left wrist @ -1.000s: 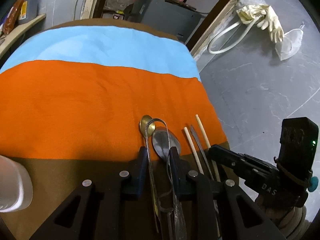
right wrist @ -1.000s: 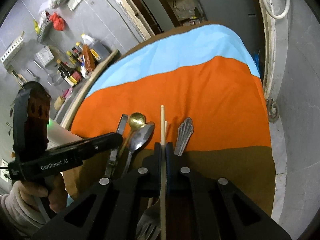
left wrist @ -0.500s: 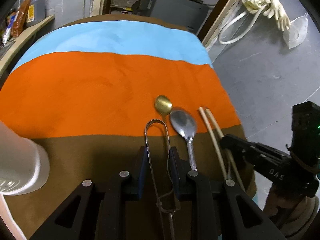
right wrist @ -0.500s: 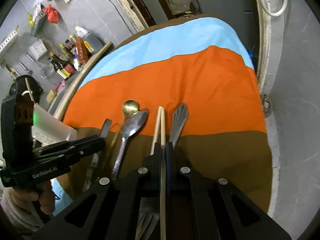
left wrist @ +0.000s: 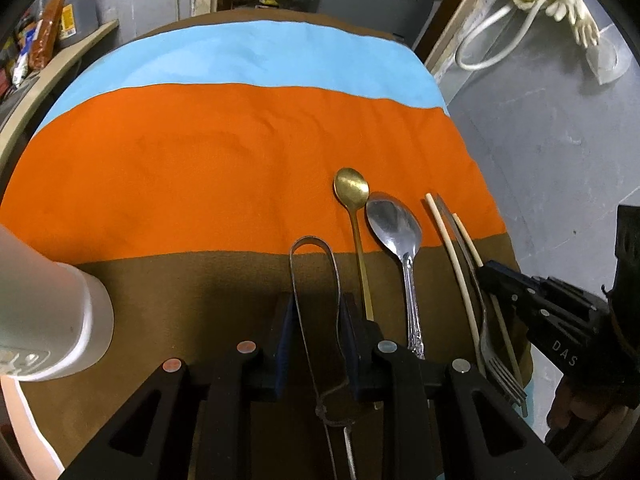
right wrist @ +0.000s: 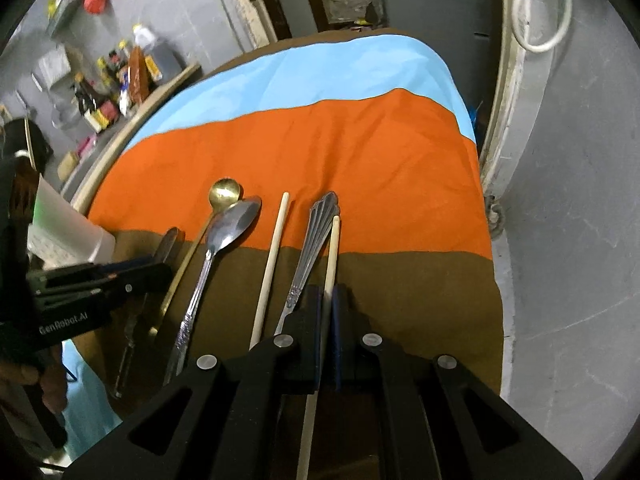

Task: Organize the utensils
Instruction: 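Lift the tongs with the left tool while the right tool lifts the chopstick, then carry the tongs and the chopstick with both tools over the white caddy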

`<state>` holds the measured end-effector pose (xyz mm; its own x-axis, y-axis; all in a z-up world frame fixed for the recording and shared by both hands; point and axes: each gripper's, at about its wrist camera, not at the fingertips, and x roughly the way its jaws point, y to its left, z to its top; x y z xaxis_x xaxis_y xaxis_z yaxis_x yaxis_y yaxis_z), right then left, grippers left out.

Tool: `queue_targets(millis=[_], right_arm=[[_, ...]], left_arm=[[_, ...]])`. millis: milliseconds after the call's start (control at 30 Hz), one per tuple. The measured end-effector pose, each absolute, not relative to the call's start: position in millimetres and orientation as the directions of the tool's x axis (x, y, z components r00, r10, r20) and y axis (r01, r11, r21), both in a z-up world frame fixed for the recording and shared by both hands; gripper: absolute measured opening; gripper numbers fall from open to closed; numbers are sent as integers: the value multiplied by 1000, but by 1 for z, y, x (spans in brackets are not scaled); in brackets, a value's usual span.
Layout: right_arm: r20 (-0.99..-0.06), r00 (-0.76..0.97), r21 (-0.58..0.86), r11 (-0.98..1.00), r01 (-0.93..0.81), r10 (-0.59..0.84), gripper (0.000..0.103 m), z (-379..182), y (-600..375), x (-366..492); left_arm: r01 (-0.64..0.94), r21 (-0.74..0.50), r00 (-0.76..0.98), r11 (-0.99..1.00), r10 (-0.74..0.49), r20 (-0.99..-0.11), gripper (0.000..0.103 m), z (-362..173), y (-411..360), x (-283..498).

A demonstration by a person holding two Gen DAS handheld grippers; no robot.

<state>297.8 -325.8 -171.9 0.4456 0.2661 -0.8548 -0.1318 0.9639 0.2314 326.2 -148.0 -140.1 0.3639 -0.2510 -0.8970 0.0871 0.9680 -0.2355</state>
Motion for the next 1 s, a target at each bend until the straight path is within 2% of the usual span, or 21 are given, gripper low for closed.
queue_targets(millis=[100,300,333,400,600,700,767,1000], right_arm=[[-868,424,212,965,-153,258,6,-172,-324,302],[-881,413,183,971,-156,232,6,-172,-318,305],[-883,412,175,972,-156,225,6,-172,-317,305],[-888,408,163,975,-153,213,6,-172,-315,307],[-879,412,215,971,-108,240,4,-168,-321,309],[-836,461,297,952,-77,298,4,-160,-331,300],[-774,527,369,926,-75,351,4,-149,-339,287],[-573,692,485,862,-146,439,4,-117,-342,255]], left_arm=[[110,-240,346,964,-264,-900,30,-141,-152,328],[130,-199,359,971,-234,-904,32,-141,-162,330],[129,-200,360,971,-234,-903,31,-141,-161,331],[123,-191,365,974,-224,-904,22,-141,-158,331],[71,-280,406,957,-284,-869,21,-135,-139,321],[73,-321,476,944,-316,-821,21,-122,-129,308],[83,-336,520,938,-329,-789,21,-114,-124,299],[141,-378,670,915,-370,-644,21,-79,-111,271]])
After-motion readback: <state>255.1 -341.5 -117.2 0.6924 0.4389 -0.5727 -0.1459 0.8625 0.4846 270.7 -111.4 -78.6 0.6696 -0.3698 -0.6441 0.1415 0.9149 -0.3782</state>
